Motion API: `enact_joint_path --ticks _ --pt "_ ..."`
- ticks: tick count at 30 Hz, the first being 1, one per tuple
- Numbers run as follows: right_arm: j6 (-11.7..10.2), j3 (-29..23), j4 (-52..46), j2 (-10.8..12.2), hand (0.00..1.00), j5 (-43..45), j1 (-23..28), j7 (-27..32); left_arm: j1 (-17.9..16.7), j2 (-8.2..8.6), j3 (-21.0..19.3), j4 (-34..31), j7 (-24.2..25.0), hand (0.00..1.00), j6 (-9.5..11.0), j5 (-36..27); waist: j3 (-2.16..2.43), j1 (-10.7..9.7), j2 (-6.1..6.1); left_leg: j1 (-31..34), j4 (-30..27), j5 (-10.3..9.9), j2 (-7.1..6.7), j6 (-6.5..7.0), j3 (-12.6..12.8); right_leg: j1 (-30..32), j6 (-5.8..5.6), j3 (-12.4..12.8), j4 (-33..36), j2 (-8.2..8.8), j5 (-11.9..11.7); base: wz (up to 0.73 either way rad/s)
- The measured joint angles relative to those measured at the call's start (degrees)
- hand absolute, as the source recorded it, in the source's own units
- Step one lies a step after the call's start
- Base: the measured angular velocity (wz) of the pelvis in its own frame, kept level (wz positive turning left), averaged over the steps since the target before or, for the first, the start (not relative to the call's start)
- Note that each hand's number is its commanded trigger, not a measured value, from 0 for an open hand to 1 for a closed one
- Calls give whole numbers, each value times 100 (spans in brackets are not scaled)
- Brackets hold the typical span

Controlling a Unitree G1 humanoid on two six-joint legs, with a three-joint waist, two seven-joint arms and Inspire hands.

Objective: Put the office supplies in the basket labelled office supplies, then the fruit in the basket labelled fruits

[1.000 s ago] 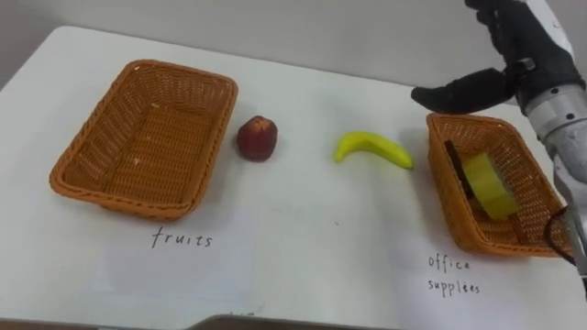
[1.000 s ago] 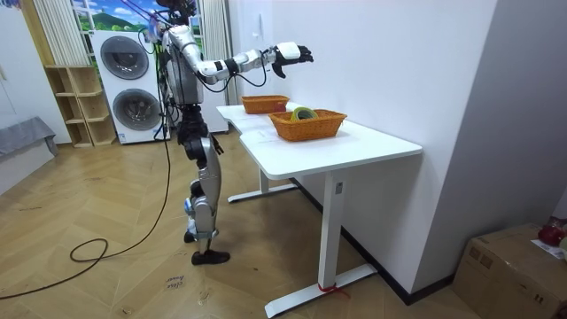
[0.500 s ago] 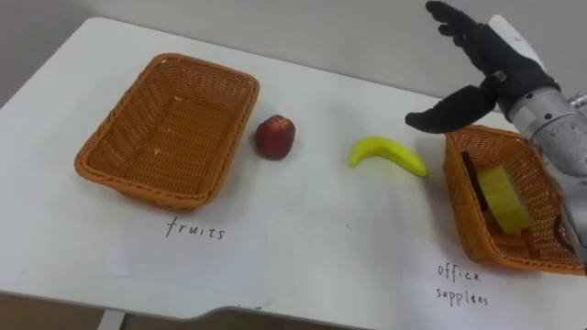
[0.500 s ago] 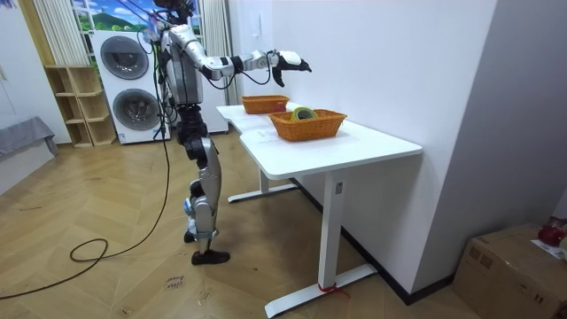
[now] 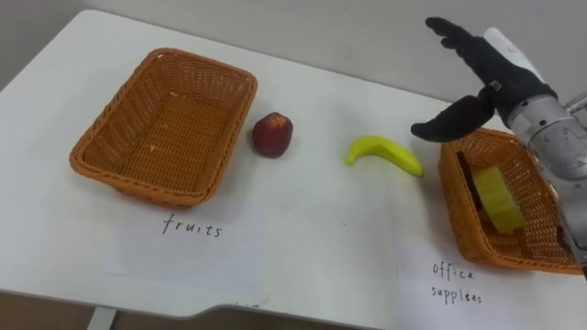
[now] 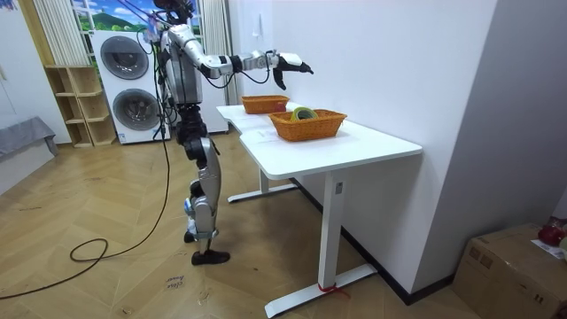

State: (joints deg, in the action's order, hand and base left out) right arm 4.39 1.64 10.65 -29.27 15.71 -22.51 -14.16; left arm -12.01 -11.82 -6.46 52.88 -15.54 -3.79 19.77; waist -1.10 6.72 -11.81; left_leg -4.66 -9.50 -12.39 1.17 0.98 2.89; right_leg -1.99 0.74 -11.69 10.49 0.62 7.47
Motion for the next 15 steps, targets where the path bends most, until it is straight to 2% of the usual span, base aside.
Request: enact_joint_path --ticks 2,7,15 --pt "71 0 2 -1 0 14 0 -95 1 -1 -1 -1 0 0 -2 7 3 46 -3 -6 -12 0 3 0 15 0 0 13 0 -5 0 0" --pt "83 0 127 -4 0 87 0 -238 33 -1 -2 -3 13 0 -37 21 -9 146 15 1 -16 0 5 0 23 19 0 27 0 -3 0 0" --pt "144 10 222 -3 0 448 0 -362 89 -33 115 6 111 0 -99 31 -2 298 49 24 -34 2 12 0 57 88 1 55 7 -2 0 -2"
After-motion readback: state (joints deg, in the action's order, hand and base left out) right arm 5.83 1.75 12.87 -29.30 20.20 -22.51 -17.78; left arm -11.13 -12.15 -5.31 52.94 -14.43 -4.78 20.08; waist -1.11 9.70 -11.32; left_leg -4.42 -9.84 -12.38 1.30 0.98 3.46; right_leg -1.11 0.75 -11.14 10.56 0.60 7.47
